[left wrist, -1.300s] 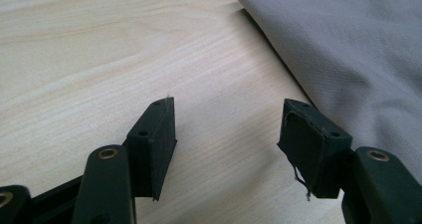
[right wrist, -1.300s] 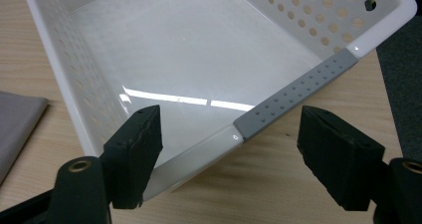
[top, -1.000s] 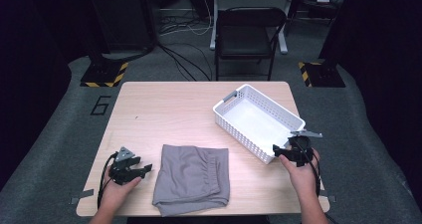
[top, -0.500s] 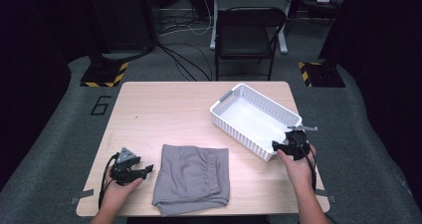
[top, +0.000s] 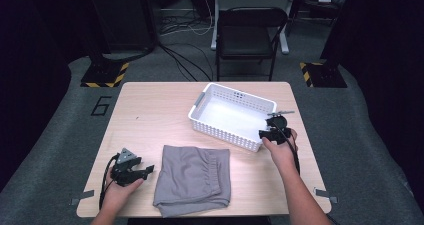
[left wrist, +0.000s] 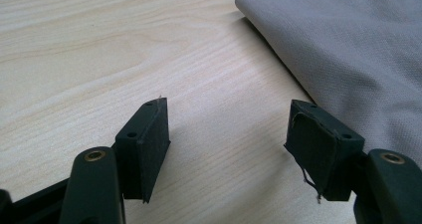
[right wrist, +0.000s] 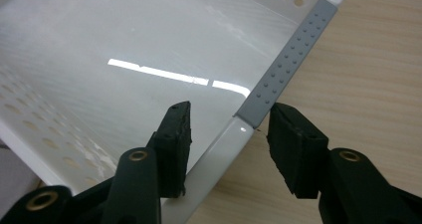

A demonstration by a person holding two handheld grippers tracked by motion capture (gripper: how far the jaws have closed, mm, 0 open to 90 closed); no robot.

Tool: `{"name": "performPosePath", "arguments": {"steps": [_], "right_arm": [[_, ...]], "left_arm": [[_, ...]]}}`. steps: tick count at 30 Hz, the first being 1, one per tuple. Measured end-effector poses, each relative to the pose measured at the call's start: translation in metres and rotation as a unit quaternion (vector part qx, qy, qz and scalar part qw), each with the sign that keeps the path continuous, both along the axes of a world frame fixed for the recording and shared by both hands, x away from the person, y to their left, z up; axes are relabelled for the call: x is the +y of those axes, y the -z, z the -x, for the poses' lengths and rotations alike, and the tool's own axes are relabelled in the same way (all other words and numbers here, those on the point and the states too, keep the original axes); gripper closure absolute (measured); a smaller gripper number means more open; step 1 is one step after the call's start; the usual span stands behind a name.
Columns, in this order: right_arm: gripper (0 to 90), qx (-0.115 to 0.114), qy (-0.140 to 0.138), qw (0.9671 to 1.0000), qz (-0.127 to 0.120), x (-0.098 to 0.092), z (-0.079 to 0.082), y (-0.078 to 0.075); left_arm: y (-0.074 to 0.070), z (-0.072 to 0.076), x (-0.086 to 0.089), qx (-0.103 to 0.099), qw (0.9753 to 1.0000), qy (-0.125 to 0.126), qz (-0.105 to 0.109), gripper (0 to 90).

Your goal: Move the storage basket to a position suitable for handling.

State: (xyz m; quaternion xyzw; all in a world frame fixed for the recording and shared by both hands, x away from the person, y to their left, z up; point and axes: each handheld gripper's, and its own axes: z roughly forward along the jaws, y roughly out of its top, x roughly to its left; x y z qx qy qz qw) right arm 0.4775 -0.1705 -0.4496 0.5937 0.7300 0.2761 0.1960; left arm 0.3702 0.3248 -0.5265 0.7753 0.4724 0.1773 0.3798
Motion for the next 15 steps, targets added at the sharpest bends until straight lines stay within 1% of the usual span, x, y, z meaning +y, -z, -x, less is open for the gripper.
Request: {"name": "performPosePath", "arguments": {"steps": [1,2,3,4,5,6,11,15], "right_arm": [[54.9,0.001,-0.008,1.0,0.004,0.008,-0.006,-0.001],[55.8,0.001,-0.014,0.9999,0.005,0.01,-0.008,-0.001],[57.1,0.003,-0.015,0.9999,0.005,0.016,-0.011,-0.001],[57.1,0.003,-0.015,0.9999,0.005,0.016,-0.011,-0.001],[58.9,0.004,-0.022,0.9997,0.006,0.023,-0.016,-0.001],[59.4,0.004,-0.025,0.9997,0.008,0.026,-0.018,-0.001],[62.5,0.005,-0.039,0.9992,0.005,0.039,-0.027,-0.001],[63.9,0.007,-0.046,0.9989,0.001,0.049,-0.03,-0.001]], "left_arm": [[0.0,0.0,0.0,0.0,1.0,0.0,0.0,33.2],[0.0,0.0,0.0,0.0,1.0,0.0,0.0,33.2],[0.0,0.0,0.0,0.002,1.0,0.002,0.001,33.2],[0.0,0.0,0.0,0.002,1.0,0.002,0.001,33.2],[0.0,0.0,0.001,0.002,1.0,0.0,0.001,33.2],[0.0,0.0,0.001,0.002,1.0,0.0,0.002,33.2],[0.0,0.0,0.001,0.0,1.0,-0.001,0.004,33.2],[0.0,0.0,0.001,0.0,1.0,0.0,0.003,33.2]]}}
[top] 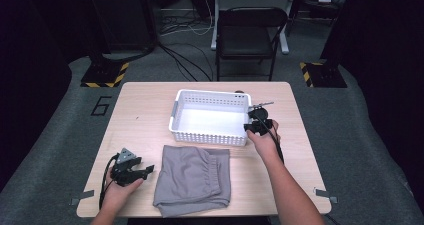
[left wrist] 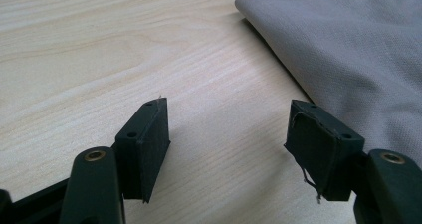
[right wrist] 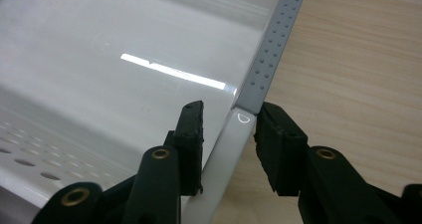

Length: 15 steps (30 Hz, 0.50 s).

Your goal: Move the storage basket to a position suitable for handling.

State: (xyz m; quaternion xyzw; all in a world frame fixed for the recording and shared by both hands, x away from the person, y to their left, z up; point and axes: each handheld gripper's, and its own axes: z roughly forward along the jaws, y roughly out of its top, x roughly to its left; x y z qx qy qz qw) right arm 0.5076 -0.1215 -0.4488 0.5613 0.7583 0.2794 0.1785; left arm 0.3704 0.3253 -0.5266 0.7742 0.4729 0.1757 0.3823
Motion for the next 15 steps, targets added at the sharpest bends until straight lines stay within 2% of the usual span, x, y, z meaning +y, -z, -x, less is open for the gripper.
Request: {"name": "performPosePath", "arguments": {"steps": [4,6,7,11,12,15], "right_arm": [[65.6,0.0,-0.008,1.0,-0.005,0.008,-0.001,0.0],[66.4,-0.01,-0.015,0.9998,0.001,0.01,-0.002,0.001],[66.6,-0.002,-0.015,0.9999,-0.003,0.012,-0.001,0.001],[67.3,-0.003,-0.025,0.9997,-0.002,0.016,0.001,0.001],[67.2,-0.009,-0.03,0.9995,0.003,0.017,0.001,0.001],[67.1,-0.001,-0.034,0.9994,0.003,0.02,0.003,0.0]], "left_arm": [[0.0,0.0,0.0,0.0,1.0,-0.001,0.001,33.2],[0.0,0.0,0.0,0.0,1.0,-0.001,0.0,33.2],[0.0,0.0,0.0,0.0,1.0,-0.001,0.0,33.2],[0.0,0.0,0.0,0.0,1.0,0.0,0.0,33.2],[0.0,0.0,0.0,0.0,1.0,-0.001,0.0,33.2],[0.0,0.0,0.0,0.0,1.0,-0.001,0.0,33.2]]}}
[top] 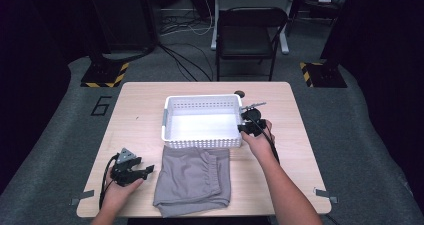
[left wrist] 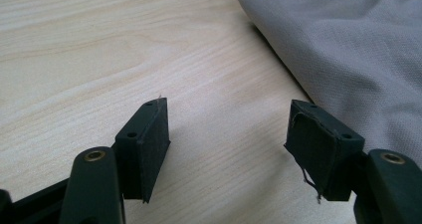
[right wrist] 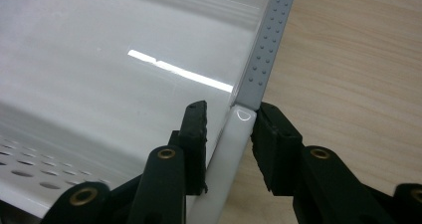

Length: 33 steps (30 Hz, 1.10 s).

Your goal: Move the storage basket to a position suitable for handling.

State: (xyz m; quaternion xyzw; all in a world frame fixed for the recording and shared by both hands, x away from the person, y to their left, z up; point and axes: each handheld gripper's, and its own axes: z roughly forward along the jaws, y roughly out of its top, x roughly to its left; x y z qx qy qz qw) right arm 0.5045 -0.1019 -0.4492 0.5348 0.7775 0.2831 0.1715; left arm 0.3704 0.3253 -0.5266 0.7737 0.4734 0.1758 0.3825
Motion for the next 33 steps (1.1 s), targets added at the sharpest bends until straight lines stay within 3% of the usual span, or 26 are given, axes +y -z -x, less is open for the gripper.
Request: {"name": "performPosePath", "arguments": {"steps": [13,20,27,33], "right_arm": [[66.5,-0.006,-0.01,0.9998,0.015,0.001,0.002,0.0],[66.6,-0.001,-0.005,0.9998,0.019,0.003,0.004,-0.001],[66.3,-0.004,-0.005,0.9998,0.018,0.002,0.009,0.0],[65.1,-0.004,-0.006,0.9999,0.014,0.001,0.015,0.0]], "left_arm": [[0.001,0.0,-0.001,-0.001,1.0,0.002,0.0,30.8],[0.002,0.002,-0.003,-0.011,0.9999,0.003,-0.01,30.5],[0.003,0.003,-0.008,-0.02,0.999,0.006,-0.038,30.5],[0.002,0.003,-0.009,-0.019,0.9991,0.007,-0.038,28.9]]}}
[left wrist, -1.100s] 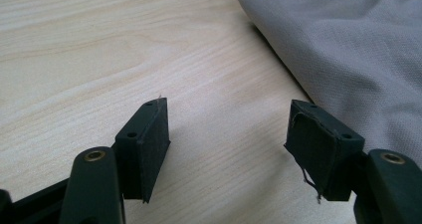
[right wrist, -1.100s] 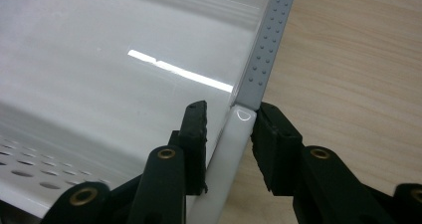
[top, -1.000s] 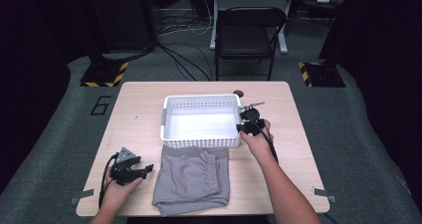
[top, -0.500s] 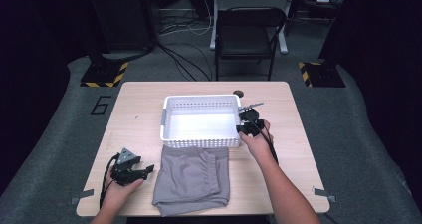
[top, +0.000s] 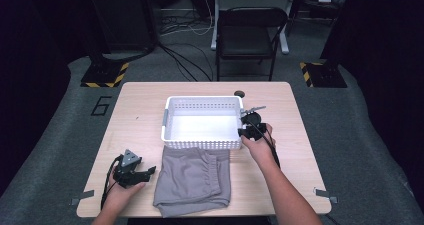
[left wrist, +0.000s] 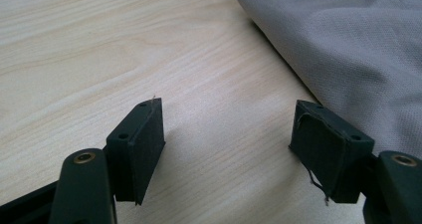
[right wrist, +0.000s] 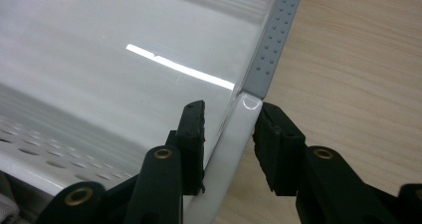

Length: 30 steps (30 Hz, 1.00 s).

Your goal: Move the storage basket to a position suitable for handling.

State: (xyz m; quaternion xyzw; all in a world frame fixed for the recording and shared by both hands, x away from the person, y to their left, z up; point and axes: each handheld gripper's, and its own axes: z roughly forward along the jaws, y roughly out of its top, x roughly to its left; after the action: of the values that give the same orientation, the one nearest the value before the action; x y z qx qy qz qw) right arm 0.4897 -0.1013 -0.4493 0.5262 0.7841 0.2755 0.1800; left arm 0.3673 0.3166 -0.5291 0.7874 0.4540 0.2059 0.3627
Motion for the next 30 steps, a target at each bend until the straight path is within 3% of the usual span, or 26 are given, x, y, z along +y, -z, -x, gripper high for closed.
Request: {"name": "performPosePath", "arguments": {"steps": [11,13,16,20,27,30], "right_arm": [[62.5,0.007,0.0,1.0,-0.003,-0.002,0.004,0.0],[57.9,0.003,0.001,1.0,-0.003,-0.002,0.006,-0.001],[51.6,-0.02,-0.001,0.9997,-0.011,-0.007,0.01,-0.007],[47.0,-0.029,0.0,0.9993,-0.024,-0.011,0.019,-0.016],[48.7,-0.06,-0.016,0.9977,-0.028,-0.018,0.038,-0.026],[46.0,-0.073,-0.024,0.9961,-0.043,-0.022,0.05,-0.031]], "left_arm": [[0.001,0.0,-0.001,-0.005,1.0,0.0,-0.002,27.6],[0.001,0.0,-0.001,-0.004,1.0,0.0,-0.002,27.6],[0.001,0.0,-0.001,-0.004,1.0,0.0,-0.002,27.6],[0.0,0.0,-0.001,0.0,1.0,0.0,0.001,27.7],[0.0,0.0,-0.001,0.002,1.0,0.001,0.0,27.5],[0.0,-0.001,0.0,0.003,1.0,0.003,0.007,26.0]]}}
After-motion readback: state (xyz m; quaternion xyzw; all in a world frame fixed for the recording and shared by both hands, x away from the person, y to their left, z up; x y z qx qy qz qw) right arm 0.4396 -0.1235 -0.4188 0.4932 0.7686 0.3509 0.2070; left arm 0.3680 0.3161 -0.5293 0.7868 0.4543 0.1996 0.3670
